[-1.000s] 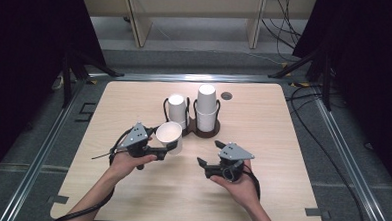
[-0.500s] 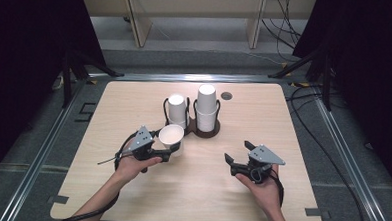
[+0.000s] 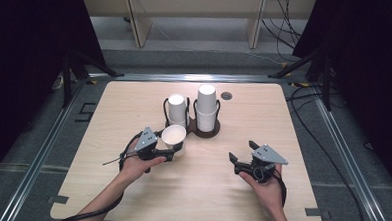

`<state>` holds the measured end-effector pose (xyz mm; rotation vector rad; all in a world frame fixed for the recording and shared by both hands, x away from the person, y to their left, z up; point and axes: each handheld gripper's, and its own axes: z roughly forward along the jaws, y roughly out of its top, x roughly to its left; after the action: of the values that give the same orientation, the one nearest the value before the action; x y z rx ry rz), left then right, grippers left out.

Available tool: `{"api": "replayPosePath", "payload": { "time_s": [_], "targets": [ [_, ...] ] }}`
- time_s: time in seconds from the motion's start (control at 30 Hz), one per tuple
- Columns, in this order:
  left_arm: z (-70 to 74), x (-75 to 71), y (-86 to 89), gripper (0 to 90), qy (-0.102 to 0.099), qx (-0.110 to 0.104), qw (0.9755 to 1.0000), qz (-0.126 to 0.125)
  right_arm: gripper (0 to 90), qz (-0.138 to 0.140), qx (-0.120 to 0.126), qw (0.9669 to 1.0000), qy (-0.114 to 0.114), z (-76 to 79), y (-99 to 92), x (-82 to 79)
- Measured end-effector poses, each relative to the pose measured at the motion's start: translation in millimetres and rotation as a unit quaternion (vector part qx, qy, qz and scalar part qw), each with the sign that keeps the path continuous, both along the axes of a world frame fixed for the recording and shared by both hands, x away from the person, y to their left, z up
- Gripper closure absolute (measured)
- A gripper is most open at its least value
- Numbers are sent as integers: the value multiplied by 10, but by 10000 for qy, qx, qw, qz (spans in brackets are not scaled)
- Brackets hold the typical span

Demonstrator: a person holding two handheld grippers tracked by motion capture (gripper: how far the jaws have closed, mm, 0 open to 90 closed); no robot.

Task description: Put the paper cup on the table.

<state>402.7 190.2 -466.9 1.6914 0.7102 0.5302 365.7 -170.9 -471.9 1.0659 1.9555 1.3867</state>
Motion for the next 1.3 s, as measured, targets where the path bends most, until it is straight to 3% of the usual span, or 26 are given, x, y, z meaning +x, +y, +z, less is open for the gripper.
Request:
{"api": "replayPosePath", "payload": {
  "time_s": [0.1,0.13,0.17,0.23,0.3,0.4,0.43,0.57,0.6,0.67,0.8,0.83,0.93,1.1,1.17,1.3],
  "targets": [
    [-14,16,-49,245,24,50,10000,46,153,-77,-46,10000,29,2,-20,-4],
    [-20,24,-69,246,15,109,9999,61,153,5,-63,9999,-125,-9,-32,24],
    [-25,32,-87,246,0,123,9999,67,153,82,-30,9999,-69,-10,-48,19],
    [-30,46,-116,246,6,197,9998,85,153,0,-18,10000,-30,-10,-61,-1],
    [-38,61,-151,246,-22,260,9996,89,153,-87,-68,9998,-181,-16,-78,-15],
    [-47,66,-179,246,-21,295,9995,90,152,-70,-55,9999,-74,-6,-80,-50],
    [-55,84,-189,246,-141,418,9990,94,153,-141,-125,9998,-118,6,-94,-69],
    [-87,96,-203,245,-113,475,9987,114,153,-140,29,9998,-131,-1,-83,-81],
    [-94,100,-205,245,-81,495,9987,105,152,-168,-29,9997,-161,3,-94,-89],
    [-107,106,-209,244,-64,491,9987,103,152,-199,-115,9995,-223,2,-103,-94],
    [-140,118,-211,242,-30,516,9986,141,152,-159,-46,9998,-85,7,-81,-113],
    [-154,128,-213,242,-9,401,9991,126,152,-152,-43,9998,-85,7,-76,-109],
    [-158,135,-204,235,-1,380,9992,139,152,-154,-119,9996,-192,3,-72,-99],
    [-171,144,-188,225,-24,421,9990,160,152,-101,-68,9999,-42,-9,-51,-97],
    [-171,142,-190,215,-58,479,9987,137,153,-129,-137,9998,-121,-10,-56,-92],
    [-189,144,-205,181,-39,412,9991,87,153,-107,-36,9999,3,-15,-44,-99]
  ]
}}
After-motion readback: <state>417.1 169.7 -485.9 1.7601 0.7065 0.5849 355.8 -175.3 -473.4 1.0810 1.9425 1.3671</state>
